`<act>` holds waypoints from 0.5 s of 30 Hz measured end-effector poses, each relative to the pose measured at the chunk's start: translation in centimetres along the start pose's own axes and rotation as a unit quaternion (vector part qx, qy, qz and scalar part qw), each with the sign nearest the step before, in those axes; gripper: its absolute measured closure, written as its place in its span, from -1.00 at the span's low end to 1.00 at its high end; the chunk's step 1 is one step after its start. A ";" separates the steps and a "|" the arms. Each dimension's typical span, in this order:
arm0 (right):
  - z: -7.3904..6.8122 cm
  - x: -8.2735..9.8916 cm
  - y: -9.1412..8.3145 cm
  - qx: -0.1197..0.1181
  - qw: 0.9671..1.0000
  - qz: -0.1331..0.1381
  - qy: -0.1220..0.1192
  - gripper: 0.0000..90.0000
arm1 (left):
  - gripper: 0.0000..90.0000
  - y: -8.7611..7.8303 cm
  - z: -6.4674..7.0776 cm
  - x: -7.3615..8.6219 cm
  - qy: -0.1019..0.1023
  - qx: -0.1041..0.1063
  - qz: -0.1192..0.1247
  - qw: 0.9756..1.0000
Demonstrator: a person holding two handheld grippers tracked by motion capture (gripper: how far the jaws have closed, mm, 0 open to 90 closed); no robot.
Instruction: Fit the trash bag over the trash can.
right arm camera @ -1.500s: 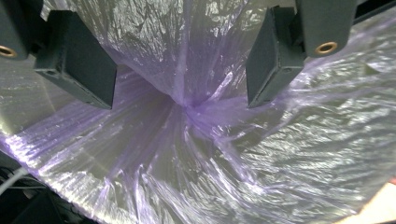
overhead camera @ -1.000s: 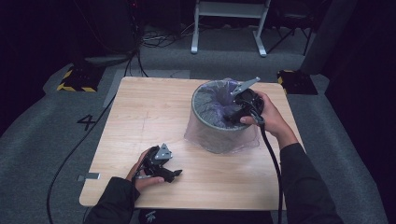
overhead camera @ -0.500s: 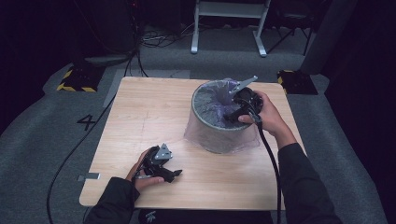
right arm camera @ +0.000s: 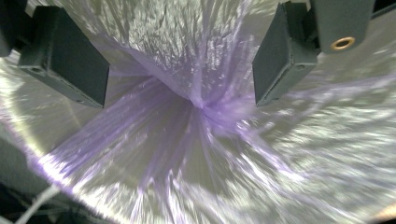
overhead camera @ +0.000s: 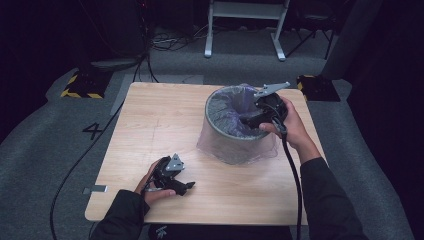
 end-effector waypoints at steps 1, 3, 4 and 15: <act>-0.1 0.0 -0.4 0.003 1.000 0.015 -0.001 -0.58 | -0.68 0.0 0.0 0.0 0.000 0.000 0.000 1.000; -0.2 0.2 -1.1 0.004 0.999 0.040 0.002 -0.58 | -0.69 0.0 0.0 0.0 0.000 0.000 0.000 1.000; -0.4 0.3 -1.6 0.003 0.999 0.052 0.003 -0.58 | -0.68 0.0 0.0 0.0 0.000 0.000 0.000 1.000; -0.9 2.4 -4.8 0.013 0.996 0.086 -0.017 -0.59 | -0.68 0.0 0.0 0.0 0.000 0.000 0.000 1.000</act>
Point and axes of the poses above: each handheld gripper's, and its own axes: y roughly forward along the jaws, x roughly out of its underside, z roughly to its right, the point moved 5 cm from there along y, roughly forward along the jaws, and after that the axes turned 9 degrees about -x, right-handed, at the moved point
